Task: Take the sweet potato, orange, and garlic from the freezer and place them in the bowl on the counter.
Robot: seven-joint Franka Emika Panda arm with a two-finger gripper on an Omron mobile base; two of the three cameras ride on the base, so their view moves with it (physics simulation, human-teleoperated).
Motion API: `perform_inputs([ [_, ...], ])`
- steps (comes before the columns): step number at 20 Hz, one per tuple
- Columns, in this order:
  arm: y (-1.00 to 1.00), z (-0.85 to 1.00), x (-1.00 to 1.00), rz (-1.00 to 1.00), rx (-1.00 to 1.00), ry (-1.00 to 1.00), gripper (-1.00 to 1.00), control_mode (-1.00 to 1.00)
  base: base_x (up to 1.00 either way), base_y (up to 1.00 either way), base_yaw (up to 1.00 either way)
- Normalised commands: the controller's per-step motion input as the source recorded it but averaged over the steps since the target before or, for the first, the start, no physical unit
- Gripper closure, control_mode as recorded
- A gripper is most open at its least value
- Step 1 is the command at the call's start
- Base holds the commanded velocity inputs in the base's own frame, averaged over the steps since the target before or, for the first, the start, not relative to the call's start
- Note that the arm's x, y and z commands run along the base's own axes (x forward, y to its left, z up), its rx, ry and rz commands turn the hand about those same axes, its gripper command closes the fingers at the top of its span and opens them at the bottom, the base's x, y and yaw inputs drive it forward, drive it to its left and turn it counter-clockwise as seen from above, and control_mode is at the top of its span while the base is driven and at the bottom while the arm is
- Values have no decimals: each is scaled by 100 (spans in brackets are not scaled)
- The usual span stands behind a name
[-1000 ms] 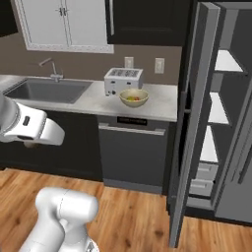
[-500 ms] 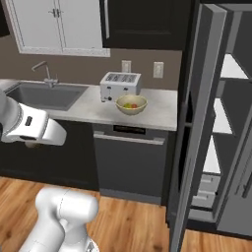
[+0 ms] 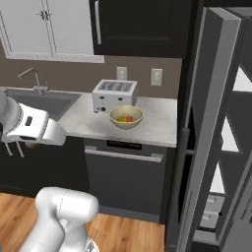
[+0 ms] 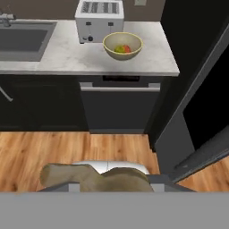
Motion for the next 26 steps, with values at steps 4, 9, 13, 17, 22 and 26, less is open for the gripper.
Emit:
perform_inputs([
  [4, 0, 0, 0, 0, 0, 0, 100, 100, 72, 0, 0],
  [9, 0, 0, 0, 0, 0, 0, 100, 100, 63, 0, 0],
  [13, 0, 0, 0, 0, 0, 0, 100, 100, 53, 0, 0],
  [17, 0, 0, 0, 0, 0, 0, 100, 100, 52, 0, 0],
  [22, 0, 0, 0, 0, 0, 0, 100, 100, 51, -7, 0],
  [26, 0, 0, 0, 0, 0, 0, 100, 100, 36, -20, 2],
])
